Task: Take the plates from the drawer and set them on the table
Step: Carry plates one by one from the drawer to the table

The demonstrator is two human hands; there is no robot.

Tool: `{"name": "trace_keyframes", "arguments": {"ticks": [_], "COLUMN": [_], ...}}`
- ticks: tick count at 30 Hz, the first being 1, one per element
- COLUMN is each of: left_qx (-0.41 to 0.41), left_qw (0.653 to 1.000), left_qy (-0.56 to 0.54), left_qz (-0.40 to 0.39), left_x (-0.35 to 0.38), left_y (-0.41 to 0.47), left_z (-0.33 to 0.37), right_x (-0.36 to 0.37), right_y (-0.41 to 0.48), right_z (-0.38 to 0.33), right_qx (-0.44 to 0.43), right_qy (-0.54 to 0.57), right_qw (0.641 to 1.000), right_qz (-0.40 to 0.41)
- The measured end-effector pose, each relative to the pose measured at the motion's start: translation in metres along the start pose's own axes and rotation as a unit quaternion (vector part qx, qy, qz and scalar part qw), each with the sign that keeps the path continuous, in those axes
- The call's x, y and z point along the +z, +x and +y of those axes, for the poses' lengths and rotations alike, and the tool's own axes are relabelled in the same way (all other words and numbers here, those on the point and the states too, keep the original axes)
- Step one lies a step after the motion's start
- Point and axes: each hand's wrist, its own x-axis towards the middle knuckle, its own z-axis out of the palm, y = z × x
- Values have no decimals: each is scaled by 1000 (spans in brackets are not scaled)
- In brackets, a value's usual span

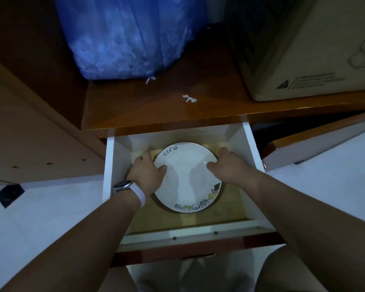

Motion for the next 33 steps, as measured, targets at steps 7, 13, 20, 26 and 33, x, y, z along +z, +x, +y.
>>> {"name": "trace_keyframes", "arguments": {"ticks": [7, 13, 20, 26, 33], "left_qx": [-119, -115, -84, -64, -54], "left_qw": [983, 982, 987, 982, 947], "left_qy": [-139, -146, -134, -173, -318], "left_qz": [-19, -39, -38, -29, -12], "left_x": [8, 12, 7, -17, -36], "left_y": [-3, -5, -11, -29, -72], "left_z": [7, 3, 10, 17, 10], "right_x": [12, 25, 27, 12, -15], "right_y": [7, 2, -9, -31, -74], "right_z": [1, 7, 0, -4, -3], "right_qx": [27, 6, 42, 9, -55], "right_qy": [6, 80, 58, 46, 136], "right_qw": [1000, 997, 997, 999, 989], "right_qz": [0, -16, 2, 12, 20]}}
